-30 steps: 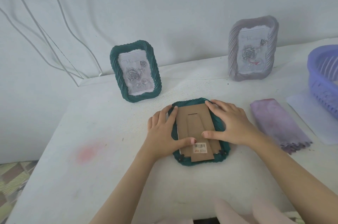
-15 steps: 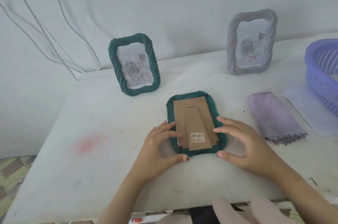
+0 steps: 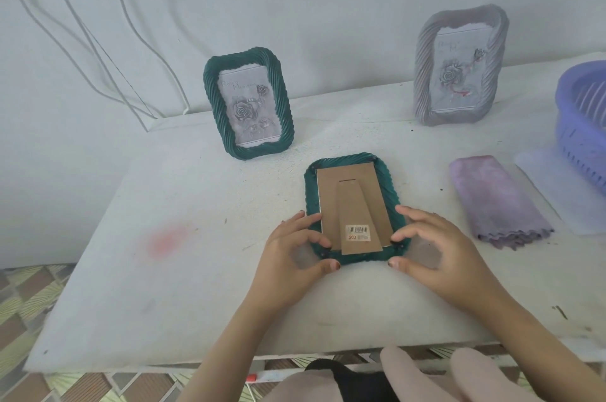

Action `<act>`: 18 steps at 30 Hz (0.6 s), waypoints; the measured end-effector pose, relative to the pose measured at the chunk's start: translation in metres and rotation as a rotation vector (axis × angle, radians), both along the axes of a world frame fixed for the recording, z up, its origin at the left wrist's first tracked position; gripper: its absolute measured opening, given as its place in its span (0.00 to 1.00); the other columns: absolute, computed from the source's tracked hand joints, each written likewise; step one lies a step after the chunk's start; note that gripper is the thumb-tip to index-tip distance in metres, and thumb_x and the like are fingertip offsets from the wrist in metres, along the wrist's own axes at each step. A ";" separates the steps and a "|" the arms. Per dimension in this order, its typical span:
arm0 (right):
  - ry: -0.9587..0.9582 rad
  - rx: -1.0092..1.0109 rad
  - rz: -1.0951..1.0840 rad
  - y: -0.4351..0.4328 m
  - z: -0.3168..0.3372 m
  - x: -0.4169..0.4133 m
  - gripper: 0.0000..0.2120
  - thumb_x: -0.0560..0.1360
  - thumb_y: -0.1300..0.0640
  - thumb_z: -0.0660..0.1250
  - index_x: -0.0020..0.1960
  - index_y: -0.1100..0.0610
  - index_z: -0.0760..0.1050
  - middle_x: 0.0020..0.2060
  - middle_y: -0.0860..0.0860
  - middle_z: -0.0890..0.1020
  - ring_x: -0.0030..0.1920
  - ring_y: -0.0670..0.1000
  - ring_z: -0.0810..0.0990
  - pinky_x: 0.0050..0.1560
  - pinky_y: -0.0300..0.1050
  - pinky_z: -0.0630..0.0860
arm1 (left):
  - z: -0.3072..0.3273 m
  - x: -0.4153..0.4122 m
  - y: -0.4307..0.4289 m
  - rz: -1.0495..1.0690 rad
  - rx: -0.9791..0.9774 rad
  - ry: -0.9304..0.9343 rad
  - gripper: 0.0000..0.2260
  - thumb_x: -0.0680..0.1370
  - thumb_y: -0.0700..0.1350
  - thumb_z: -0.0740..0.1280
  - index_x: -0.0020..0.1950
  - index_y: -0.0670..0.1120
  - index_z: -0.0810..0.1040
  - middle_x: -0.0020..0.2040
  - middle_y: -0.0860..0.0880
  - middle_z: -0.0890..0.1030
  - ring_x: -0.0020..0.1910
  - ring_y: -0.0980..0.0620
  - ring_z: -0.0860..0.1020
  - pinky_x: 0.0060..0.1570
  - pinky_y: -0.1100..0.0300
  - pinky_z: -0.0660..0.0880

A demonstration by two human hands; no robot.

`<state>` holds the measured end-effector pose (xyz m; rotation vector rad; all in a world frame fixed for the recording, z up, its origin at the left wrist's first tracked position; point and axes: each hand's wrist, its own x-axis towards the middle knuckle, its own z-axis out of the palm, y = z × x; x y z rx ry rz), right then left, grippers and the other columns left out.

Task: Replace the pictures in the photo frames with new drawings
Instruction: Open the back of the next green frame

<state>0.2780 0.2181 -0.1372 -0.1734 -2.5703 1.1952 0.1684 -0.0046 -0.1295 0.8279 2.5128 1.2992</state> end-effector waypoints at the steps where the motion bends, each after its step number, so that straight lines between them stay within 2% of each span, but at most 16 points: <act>1: 0.000 0.003 0.000 0.000 -0.001 0.000 0.12 0.62 0.40 0.68 0.44 0.41 0.77 0.64 0.35 0.70 0.64 0.38 0.68 0.64 0.43 0.62 | 0.000 0.000 0.000 -0.003 -0.001 0.003 0.11 0.64 0.46 0.78 0.42 0.56 0.80 0.62 0.64 0.72 0.70 0.58 0.63 0.68 0.61 0.57; 4: -0.015 0.012 0.016 0.002 -0.001 -0.002 0.10 0.63 0.42 0.70 0.43 0.42 0.76 0.63 0.33 0.69 0.63 0.36 0.67 0.63 0.40 0.61 | -0.001 -0.001 0.001 -0.016 -0.010 0.021 0.10 0.63 0.51 0.77 0.41 0.56 0.80 0.61 0.65 0.71 0.69 0.59 0.63 0.66 0.64 0.57; 6: -0.016 0.053 0.041 0.004 -0.001 -0.004 0.12 0.63 0.40 0.67 0.44 0.43 0.75 0.62 0.32 0.68 0.61 0.38 0.69 0.61 0.40 0.61 | -0.003 -0.001 0.001 -0.027 -0.018 0.038 0.09 0.63 0.54 0.74 0.41 0.56 0.81 0.61 0.67 0.70 0.68 0.60 0.63 0.65 0.65 0.57; 9: -0.020 0.098 0.063 0.004 -0.002 -0.005 0.12 0.65 0.39 0.65 0.45 0.42 0.73 0.62 0.34 0.69 0.60 0.42 0.71 0.60 0.44 0.61 | -0.004 -0.001 0.002 -0.042 -0.013 0.069 0.14 0.62 0.60 0.69 0.45 0.57 0.78 0.61 0.68 0.69 0.66 0.59 0.65 0.65 0.62 0.59; 18: -0.017 0.165 0.096 0.002 -0.001 -0.003 0.08 0.69 0.40 0.61 0.44 0.42 0.72 0.61 0.35 0.68 0.58 0.45 0.70 0.59 0.45 0.60 | -0.006 -0.001 0.002 -0.062 -0.031 0.105 0.12 0.64 0.60 0.67 0.44 0.59 0.78 0.62 0.69 0.66 0.67 0.57 0.65 0.67 0.57 0.59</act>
